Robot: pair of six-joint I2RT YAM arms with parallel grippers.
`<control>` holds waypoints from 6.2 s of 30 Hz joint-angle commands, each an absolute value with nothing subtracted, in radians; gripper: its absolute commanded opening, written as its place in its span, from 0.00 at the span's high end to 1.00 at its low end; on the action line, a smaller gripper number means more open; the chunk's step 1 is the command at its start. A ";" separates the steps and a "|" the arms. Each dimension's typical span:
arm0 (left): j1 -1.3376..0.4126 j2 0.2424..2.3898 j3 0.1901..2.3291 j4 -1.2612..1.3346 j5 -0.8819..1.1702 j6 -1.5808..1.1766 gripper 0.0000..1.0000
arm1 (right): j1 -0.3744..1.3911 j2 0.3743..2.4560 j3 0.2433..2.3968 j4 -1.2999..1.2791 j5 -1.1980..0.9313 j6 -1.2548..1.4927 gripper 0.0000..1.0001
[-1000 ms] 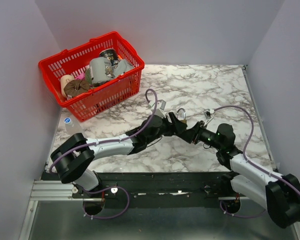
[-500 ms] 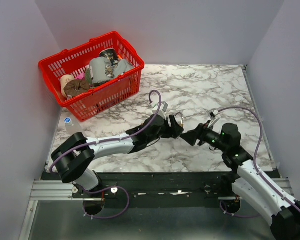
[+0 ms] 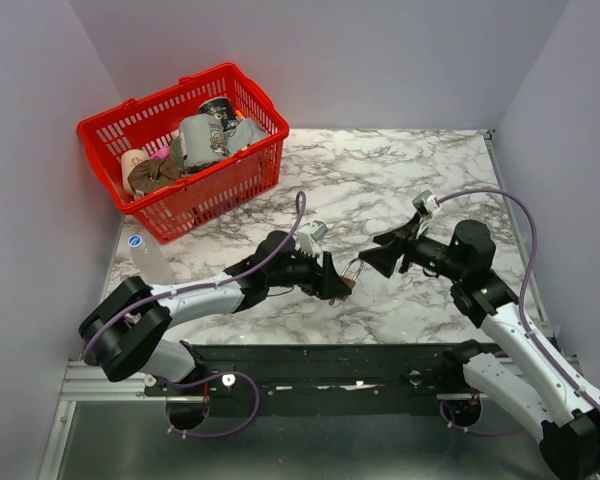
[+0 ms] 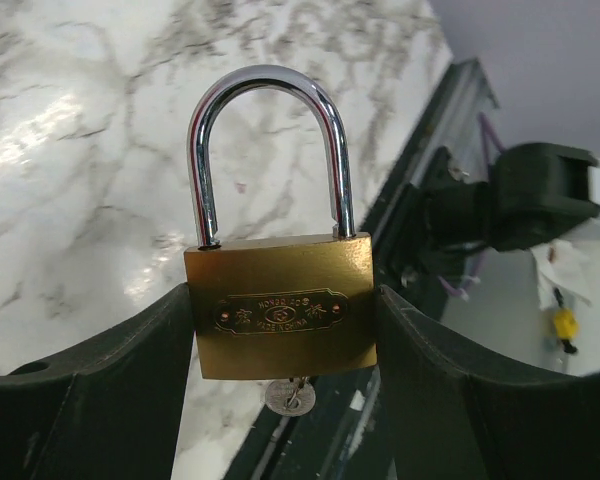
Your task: Unlock with the key
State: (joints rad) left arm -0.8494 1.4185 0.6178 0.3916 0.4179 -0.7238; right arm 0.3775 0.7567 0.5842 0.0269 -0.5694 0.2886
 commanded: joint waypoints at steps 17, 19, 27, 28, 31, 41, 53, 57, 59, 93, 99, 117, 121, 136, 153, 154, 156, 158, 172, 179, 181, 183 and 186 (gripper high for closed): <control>-0.713 1.232 0.715 0.363 0.960 -0.739 1.00 | 0.377 0.880 0.540 0.284 -1.137 0.285 0.24; -0.707 1.226 0.713 0.376 0.971 -0.752 1.00 | 0.379 0.888 0.532 0.285 -1.132 0.284 0.24; -0.704 1.198 0.709 0.399 0.977 -0.796 1.00 | 0.399 0.899 0.532 0.287 -1.132 0.288 0.23; -0.704 1.195 0.709 0.408 0.977 -0.801 1.00 | 0.400 0.903 0.532 0.287 -1.132 0.287 0.23; -0.704 1.189 0.703 0.445 0.980 -0.833 1.00 | 0.410 0.914 0.532 0.284 -1.135 0.284 0.24; -0.704 1.161 0.698 0.453 0.950 -0.850 1.00 | 0.425 0.919 0.540 0.261 -1.135 0.278 0.30; -0.695 1.149 0.695 0.408 0.936 -0.816 1.00 | 0.425 0.917 0.541 0.233 -1.111 0.272 0.53; -0.695 1.138 0.699 0.341 0.893 -0.755 1.00 | 0.425 0.925 0.549 0.203 -1.080 0.267 0.61; -0.693 1.135 0.709 0.260 0.835 -0.686 1.00 | 0.425 0.940 0.561 0.164 -1.049 0.258 0.69; -0.999 1.293 0.660 0.031 -0.141 -0.558 1.00 | 0.428 1.408 0.635 0.184 -0.633 0.276 0.87; -0.989 1.238 0.632 0.015 -0.146 -0.557 0.84 | 0.430 1.367 0.615 0.252 -0.801 0.238 0.93; -0.709 1.035 0.535 0.291 0.656 -0.558 0.02 | 0.471 1.213 0.739 0.083 -1.170 0.164 0.98; -0.709 1.060 0.549 0.340 0.756 -0.595 0.01 | 0.472 1.169 0.741 0.081 -1.210 0.186 0.98; -0.739 1.169 0.522 0.656 0.982 -0.819 0.01 | 0.509 1.072 0.749 0.091 -1.313 0.239 0.99; -0.798 1.273 0.528 0.767 1.045 -0.939 0.02 | 0.534 1.028 0.776 0.058 -1.330 0.230 0.99; -0.798 1.278 0.526 0.778 1.045 -0.951 0.02 | 0.537 1.025 0.776 0.057 -1.328 0.230 0.99; -0.799 1.292 0.528 0.825 1.046 -0.975 0.01 | 0.541 1.026 0.776 0.057 -1.330 0.232 0.99; -0.801 1.305 0.528 0.904 1.052 -1.027 0.01 | 0.549 1.029 0.778 0.060 -1.330 0.233 0.99; -0.822 1.388 0.486 1.144 1.103 -1.190 0.22 | 0.566 1.031 0.801 0.043 -1.331 0.213 0.99; -0.822 1.373 0.500 1.005 1.089 -1.111 0.78 | 0.566 1.028 0.801 0.005 -1.296 0.186 0.99; -0.821 1.359 0.506 0.954 1.077 -1.060 0.93 | 0.566 1.022 0.801 -0.035 -1.241 0.163 0.99; -0.818 1.335 0.534 0.734 1.021 -0.968 0.99 | 0.566 1.017 0.799 -0.081 -1.168 0.141 0.99; -0.816 1.276 0.621 0.251 0.768 -0.656 1.00 | 0.566 1.025 0.802 -0.152 -1.007 0.123 0.99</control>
